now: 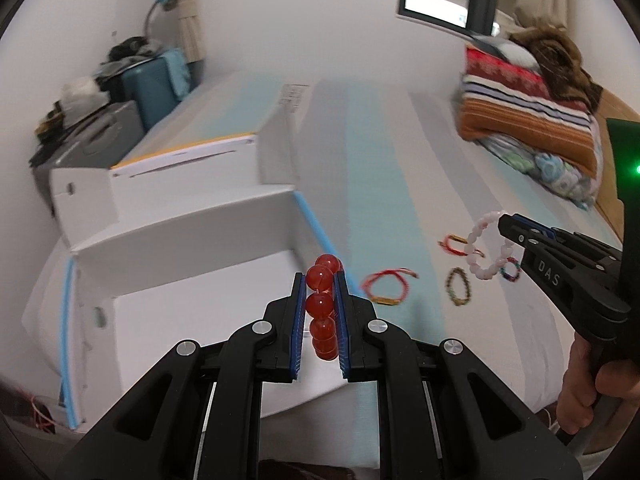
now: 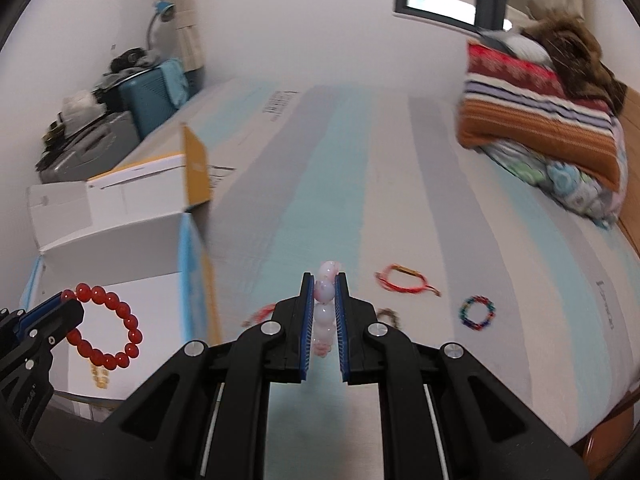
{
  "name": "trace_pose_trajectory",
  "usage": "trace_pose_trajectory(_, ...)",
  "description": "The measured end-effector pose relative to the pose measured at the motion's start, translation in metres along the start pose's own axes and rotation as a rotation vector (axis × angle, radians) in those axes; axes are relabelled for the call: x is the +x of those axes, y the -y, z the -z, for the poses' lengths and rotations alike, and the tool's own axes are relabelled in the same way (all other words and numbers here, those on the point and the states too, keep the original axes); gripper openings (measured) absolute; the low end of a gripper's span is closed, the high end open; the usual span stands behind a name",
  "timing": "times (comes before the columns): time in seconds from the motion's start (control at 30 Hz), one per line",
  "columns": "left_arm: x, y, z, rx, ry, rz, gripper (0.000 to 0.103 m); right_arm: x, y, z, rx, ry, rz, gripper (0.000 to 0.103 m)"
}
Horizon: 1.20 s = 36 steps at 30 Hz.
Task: Organize jewelry
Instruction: 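Carry the red and pink-white bracelets with both tools over the white box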
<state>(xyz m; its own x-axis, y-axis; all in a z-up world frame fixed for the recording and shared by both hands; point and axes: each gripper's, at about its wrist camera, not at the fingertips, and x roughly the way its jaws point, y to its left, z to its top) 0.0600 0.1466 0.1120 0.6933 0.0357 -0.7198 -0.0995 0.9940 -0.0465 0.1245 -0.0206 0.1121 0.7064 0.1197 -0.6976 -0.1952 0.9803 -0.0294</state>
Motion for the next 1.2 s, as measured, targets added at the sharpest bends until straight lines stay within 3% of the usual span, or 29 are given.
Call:
trace_pose_trajectory(0.53, 0.005, -0.130, 0.028, -0.152, -0.074, -0.149, 0.013, 0.011, -0.140, 0.006, -0.155, -0.019, -0.132, 0.010)
trace_pose_trajectory(0.87, 0.036, -0.162, 0.048, -0.182, -0.170, -0.186, 0.013, 0.051, -0.185, 0.026, -0.224, -0.126, -0.172, 0.010)
trace_pose_trajectory(1.2, 0.064, -0.169, 0.060, -0.188, -0.237, -0.200, 0.013, 0.091, -0.195, 0.045, -0.234, -0.247, -0.159, 0.010)
